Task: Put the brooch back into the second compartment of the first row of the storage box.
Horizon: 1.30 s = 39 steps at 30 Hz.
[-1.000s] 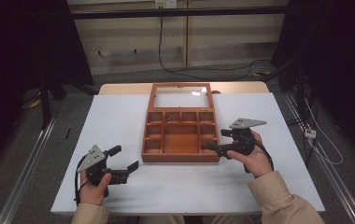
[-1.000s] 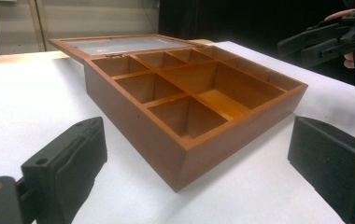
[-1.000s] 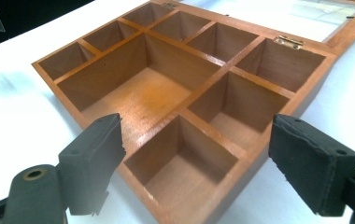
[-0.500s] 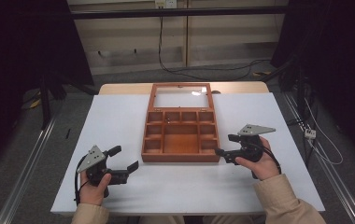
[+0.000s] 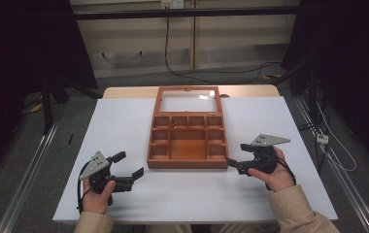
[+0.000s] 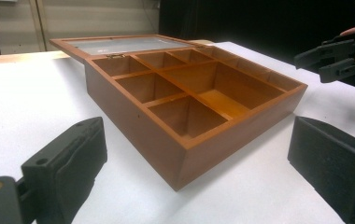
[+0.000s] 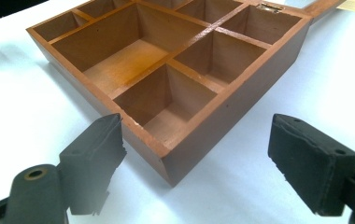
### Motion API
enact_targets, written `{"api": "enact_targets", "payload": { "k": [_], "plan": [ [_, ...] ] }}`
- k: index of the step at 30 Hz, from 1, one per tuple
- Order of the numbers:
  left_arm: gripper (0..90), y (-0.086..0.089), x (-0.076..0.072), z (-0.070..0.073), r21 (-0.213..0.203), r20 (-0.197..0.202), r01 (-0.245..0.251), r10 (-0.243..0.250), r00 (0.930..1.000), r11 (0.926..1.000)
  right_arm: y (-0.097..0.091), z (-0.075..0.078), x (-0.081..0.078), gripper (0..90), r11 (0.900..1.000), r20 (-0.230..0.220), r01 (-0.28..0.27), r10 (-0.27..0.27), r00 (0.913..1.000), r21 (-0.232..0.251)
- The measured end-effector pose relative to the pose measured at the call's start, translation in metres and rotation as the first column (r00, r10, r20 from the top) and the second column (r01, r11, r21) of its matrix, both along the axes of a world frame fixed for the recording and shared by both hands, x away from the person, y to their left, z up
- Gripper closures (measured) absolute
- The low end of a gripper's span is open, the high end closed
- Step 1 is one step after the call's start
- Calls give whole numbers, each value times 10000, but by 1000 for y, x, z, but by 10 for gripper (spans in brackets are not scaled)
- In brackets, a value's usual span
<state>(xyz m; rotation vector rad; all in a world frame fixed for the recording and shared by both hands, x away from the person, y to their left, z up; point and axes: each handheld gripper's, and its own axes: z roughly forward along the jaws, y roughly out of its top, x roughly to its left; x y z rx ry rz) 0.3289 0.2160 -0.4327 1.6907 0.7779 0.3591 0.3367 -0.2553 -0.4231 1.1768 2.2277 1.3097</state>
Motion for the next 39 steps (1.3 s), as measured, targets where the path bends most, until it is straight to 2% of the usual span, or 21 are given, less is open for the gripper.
{"api": "enact_targets", "payload": {
  "k": [15,31,39],
  "plan": [
    [44,0,-1,0,37,14,42,-42,10000,10000,-17,-9,-15,182,9996,150,286,-287,9995,29],
    [44,1,-1,0,13,-5,10,-10,10000,10000,-28,-16,-25,181,9991,30,412,-412,9991,-121],
    [44,1,-2,0,40,-20,12,-12,10000,10000,-37,-21,-31,177,9985,29,555,-555,9985,-30]
  ]
}}
